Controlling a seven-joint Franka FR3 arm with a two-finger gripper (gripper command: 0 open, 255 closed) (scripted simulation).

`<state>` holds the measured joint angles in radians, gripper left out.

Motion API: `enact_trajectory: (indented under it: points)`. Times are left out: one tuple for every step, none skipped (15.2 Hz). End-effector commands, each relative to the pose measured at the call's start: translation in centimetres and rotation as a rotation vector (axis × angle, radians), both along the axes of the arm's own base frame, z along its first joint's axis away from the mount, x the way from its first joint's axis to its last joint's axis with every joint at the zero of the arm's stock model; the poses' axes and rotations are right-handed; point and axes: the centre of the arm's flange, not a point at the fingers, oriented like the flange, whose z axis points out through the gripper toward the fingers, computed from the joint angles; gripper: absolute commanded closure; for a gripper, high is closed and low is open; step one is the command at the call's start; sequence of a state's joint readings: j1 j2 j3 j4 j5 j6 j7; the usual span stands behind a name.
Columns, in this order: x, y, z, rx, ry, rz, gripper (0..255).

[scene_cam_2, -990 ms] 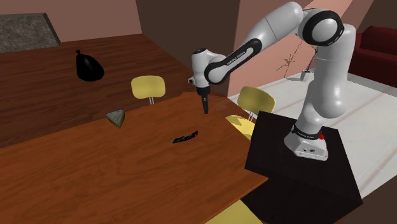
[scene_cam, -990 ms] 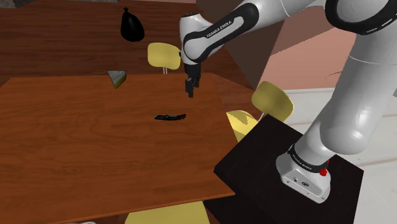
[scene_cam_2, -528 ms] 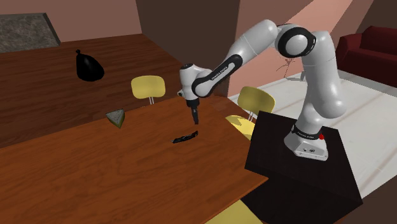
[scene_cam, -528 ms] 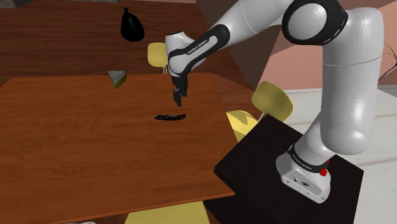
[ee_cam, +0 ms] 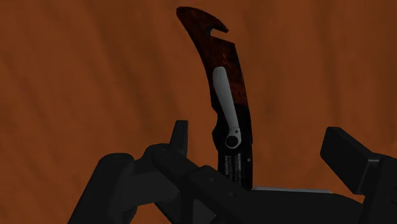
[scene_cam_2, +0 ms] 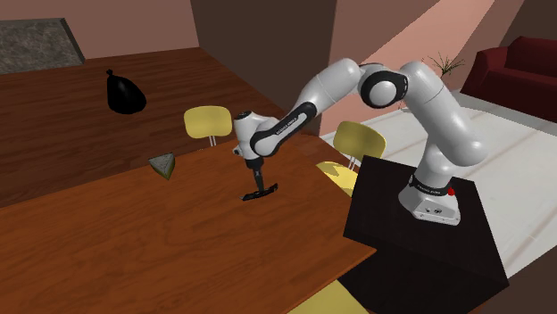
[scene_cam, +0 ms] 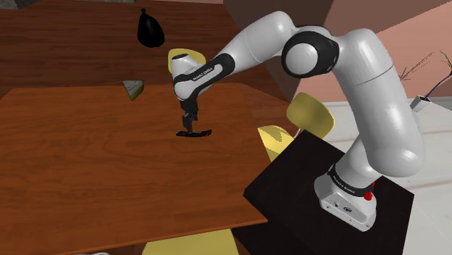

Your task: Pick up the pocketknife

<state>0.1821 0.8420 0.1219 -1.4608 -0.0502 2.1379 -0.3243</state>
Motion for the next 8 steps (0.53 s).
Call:
enact_trajectory:
  points:
    - [1.5,1.0,-2.0,0.007,0.006,0.020,0]
    - [1.7,1.1,-2.1,0.008,0.007,0.022,0]
    - [1.7,1.1,-2.7,0.008,0.007,0.022,0]
    - [1.7,1.1,-3.2,0.008,0.007,0.022,0]
    - [1.7,1.1,-3.7,0.008,0.007,0.022,0]
    - [1.7,1.1,-4.3,0.008,0.007,0.022,0]
    - [1.7,1.1,-4.8,0.008,0.007,0.022,0]
    - [1.7,1.1,-5.3,0.008,0.007,0.022,0]
